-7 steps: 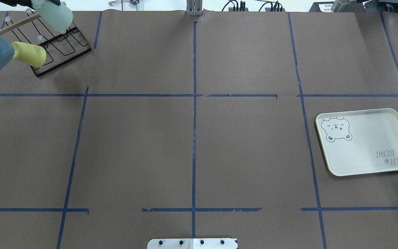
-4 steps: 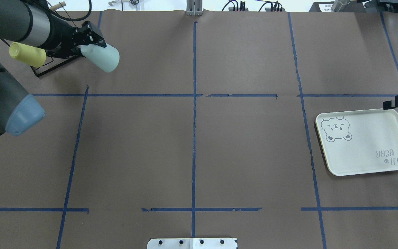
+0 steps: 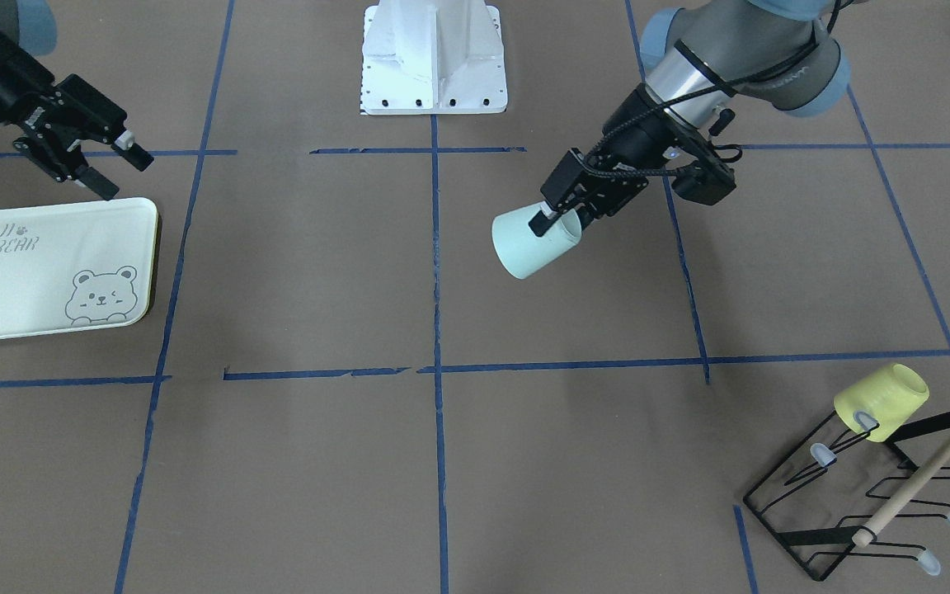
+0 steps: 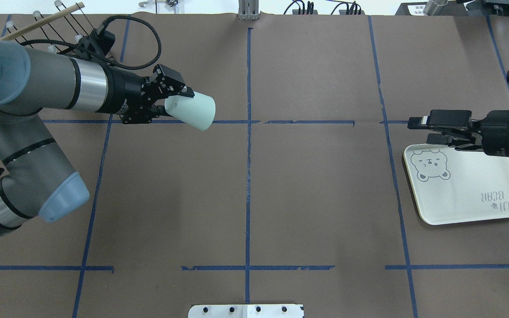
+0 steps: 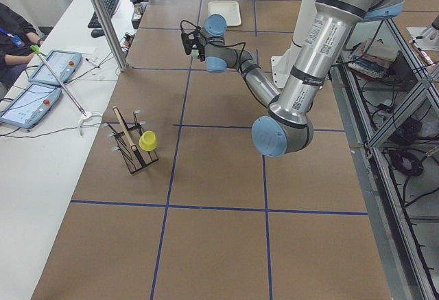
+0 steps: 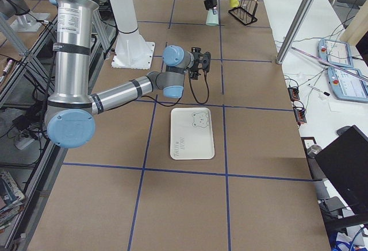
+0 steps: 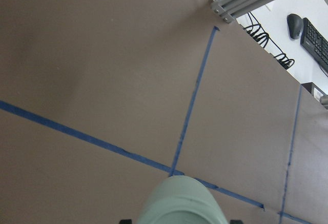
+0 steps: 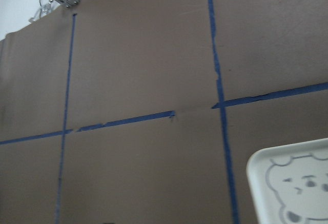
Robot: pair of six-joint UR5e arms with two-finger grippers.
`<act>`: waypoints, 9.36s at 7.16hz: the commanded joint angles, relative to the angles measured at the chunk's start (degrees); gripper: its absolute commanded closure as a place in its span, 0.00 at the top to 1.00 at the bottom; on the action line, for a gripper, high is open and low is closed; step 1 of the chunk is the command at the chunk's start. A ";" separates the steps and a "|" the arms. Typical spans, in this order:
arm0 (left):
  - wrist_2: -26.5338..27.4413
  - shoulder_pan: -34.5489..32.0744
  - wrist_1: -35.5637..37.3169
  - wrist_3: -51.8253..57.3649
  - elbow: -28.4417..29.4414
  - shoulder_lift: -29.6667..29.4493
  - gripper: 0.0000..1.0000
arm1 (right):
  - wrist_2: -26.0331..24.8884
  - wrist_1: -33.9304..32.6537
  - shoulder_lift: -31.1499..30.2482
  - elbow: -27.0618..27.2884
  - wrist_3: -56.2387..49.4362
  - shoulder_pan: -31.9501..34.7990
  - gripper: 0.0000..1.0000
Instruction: Left arm grabs green cup and hands to right arm on tray
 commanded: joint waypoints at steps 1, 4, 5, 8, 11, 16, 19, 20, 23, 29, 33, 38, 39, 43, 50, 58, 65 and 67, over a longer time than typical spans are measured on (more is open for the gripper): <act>0.02 4.26 -12.63 -7.65 1.01 -0.01 0.11 | -4.77 8.93 2.46 -0.01 7.09 -6.44 1.00; 0.02 4.89 -20.56 -12.22 2.24 -1.32 0.11 | -16.08 11.69 12.37 -0.27 9.84 -18.11 1.00; 0.02 4.89 -26.51 -16.16 3.38 -1.33 0.11 | -21.70 16.30 13.71 -0.79 9.84 -23.73 1.00; 0.02 6.20 -35.96 -23.39 5.68 -1.42 0.11 | -26.59 22.77 15.12 -1.50 9.93 -28.35 1.00; 0.02 9.54 -38.35 -24.73 5.33 -1.51 0.11 | -27.20 22.68 15.39 -1.50 9.93 -28.44 1.00; 0.02 11.22 -38.35 -24.99 4.01 -1.51 0.11 | -29.93 22.06 20.40 -4.04 9.93 -28.53 0.99; 0.02 11.22 -38.44 -26.22 3.40 -1.51 0.12 | -31.16 19.34 22.41 -4.05 10.02 -28.44 0.95; 0.02 11.22 -38.44 -26.22 3.48 -1.51 0.12 | -31.16 19.34 22.42 -4.05 10.11 -28.44 0.88; -0.06 11.22 -38.44 -26.22 3.48 -1.42 0.12 | -31.16 19.34 22.42 -3.96 12.30 -28.27 0.28; 0.02 10.87 -38.35 -26.13 3.57 -1.42 1.00 | -31.16 19.16 22.33 -4.05 12.22 -28.18 0.00; -0.06 6.13 -37.56 -26.49 4.00 -1.42 1.00 | -30.90 18.37 21.20 -4.05 12.04 -28.00 0.00; -2.42 -3.10 -3.13 -5.59 5.68 -1.42 1.00 | -22.01 -3.69 21.72 -2.74 11.60 -20.15 0.00; -6.35 -6.33 7.51 5.74 4.98 -0.81 1.00 | -8.97 -15.70 22.24 -2.38 10.99 -11.31 0.00; -10.08 -16.97 44.44 62.12 -7.82 10.50 1.00 | 3.73 -51.35 18.50 -0.45 -28.29 2.12 0.00; -17.70 -42.73 65.01 116.95 -7.16 24.66 1.00 | 13.13 -51.07 0.30 0.87 -57.78 16.27 0.00; -21.68 -49.16 44.09 116.78 0.32 42.70 1.00 | 12.01 -50.80 -5.53 1.58 -58.63 17.97 0.00; -22.65 -49.07 44.18 116.77 0.49 41.91 1.00 | 0.30 -51.24 -2.03 -3.59 -50.01 1.79 0.44; -22.65 -49.07 44.18 116.77 0.40 41.56 1.00 | 2.40 -51.06 -1.22 -5.28 -50.09 1.70 1.00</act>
